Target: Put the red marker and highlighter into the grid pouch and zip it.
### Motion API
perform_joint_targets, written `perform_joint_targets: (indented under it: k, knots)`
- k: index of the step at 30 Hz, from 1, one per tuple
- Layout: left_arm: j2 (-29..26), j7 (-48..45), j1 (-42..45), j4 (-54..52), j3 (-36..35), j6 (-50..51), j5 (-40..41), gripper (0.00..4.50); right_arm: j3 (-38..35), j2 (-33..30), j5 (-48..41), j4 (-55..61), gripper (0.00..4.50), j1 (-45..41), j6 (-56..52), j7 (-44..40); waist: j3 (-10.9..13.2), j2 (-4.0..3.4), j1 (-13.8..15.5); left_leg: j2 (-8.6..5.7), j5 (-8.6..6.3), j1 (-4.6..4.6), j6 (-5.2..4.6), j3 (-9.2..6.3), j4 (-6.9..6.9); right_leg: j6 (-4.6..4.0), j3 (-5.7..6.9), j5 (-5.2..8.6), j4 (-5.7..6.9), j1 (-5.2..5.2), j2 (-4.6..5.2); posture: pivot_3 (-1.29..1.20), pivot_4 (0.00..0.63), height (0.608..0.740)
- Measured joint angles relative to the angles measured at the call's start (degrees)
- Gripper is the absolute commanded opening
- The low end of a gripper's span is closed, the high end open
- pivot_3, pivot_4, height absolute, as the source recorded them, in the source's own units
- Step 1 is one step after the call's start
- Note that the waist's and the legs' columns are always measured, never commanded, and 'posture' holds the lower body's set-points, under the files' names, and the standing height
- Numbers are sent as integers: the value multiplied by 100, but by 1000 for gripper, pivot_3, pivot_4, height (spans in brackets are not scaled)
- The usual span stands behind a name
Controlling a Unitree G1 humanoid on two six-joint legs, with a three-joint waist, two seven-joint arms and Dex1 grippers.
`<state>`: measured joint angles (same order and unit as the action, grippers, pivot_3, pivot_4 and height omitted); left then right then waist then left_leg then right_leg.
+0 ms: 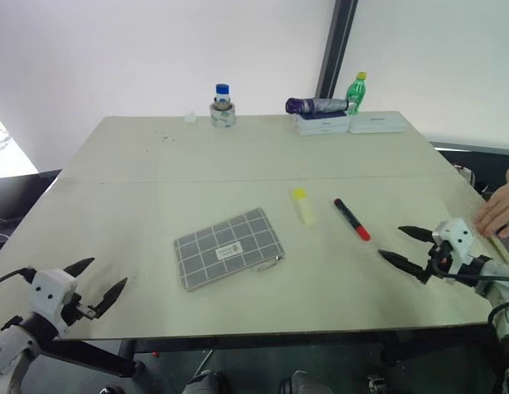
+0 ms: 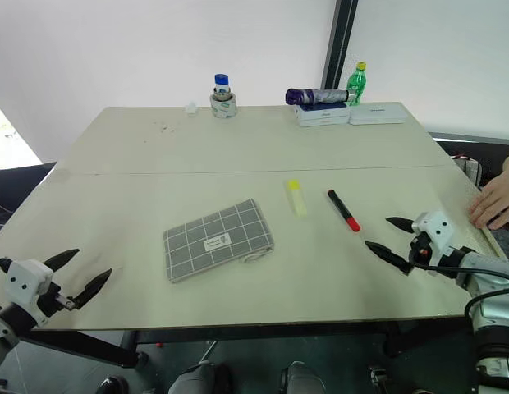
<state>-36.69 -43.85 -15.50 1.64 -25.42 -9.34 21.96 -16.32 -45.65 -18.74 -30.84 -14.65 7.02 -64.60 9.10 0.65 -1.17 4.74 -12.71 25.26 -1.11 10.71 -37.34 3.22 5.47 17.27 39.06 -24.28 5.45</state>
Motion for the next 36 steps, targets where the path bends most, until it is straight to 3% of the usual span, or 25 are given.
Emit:
perform_joint_targets:
  k: [33, 36]
  knots:
    - [-21, -136, 199, -56, 2, -376, -281, 4500, 265, 79, 56, -189, 4475, -361, 179, 80, 0, 0, 9, -1, 0, 1, -2, 0, 0, 4, 0, -2, -1, 1, 1, 0, 150, 740]
    - [-244, -172, 247, 53, 113, -1130, -871, 4500, 294, 153, 24, 3, 3635, -380, 23, 89, 0, 0, 7, -1, -1, 0, 0, 0, 1, -1, 0, 0, -1, -1, 1, 0, 150, 740]
